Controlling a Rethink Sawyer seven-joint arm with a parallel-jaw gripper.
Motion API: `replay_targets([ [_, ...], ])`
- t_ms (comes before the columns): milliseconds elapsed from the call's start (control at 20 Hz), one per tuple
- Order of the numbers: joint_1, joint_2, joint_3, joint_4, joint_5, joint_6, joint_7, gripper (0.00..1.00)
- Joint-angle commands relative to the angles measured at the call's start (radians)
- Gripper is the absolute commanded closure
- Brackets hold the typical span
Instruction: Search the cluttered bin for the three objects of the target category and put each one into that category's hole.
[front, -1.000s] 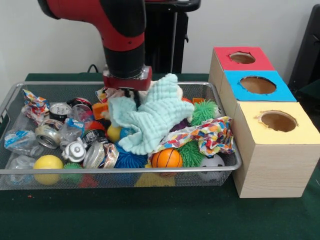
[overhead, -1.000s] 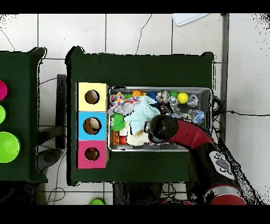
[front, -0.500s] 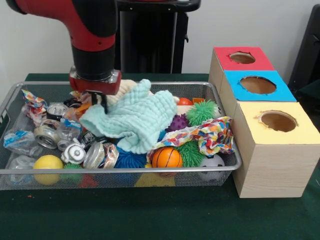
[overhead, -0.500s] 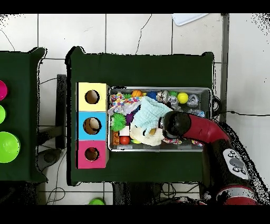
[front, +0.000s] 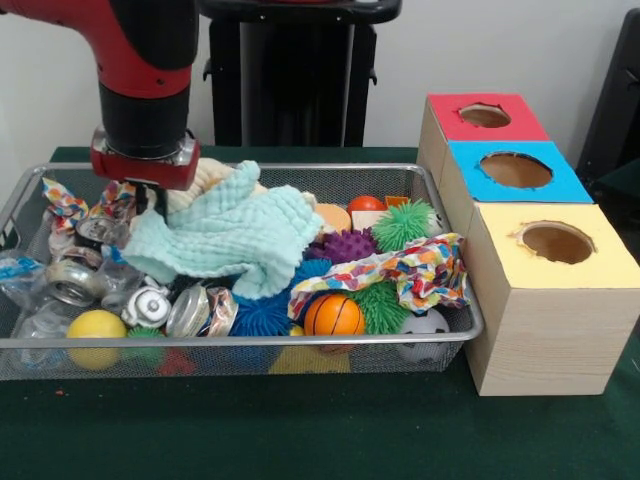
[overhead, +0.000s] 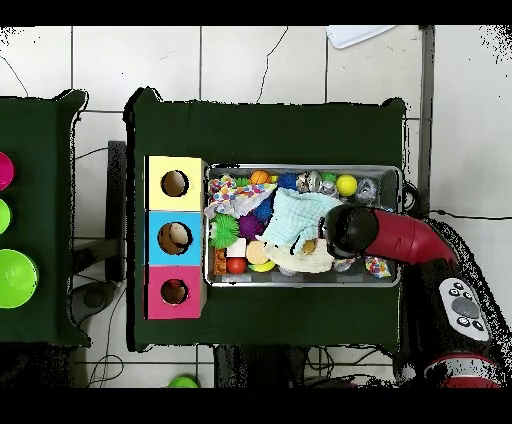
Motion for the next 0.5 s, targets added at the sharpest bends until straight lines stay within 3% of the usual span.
replay_targets([
  [50, -0.034, -0.009, 0.009, -0.091, -0.109, 0.123, -0.165, 1.00],
  [500, -0.071, -0.037, 0.033, -0.133, -0.182, 0.173, -0.223, 1.00],
])
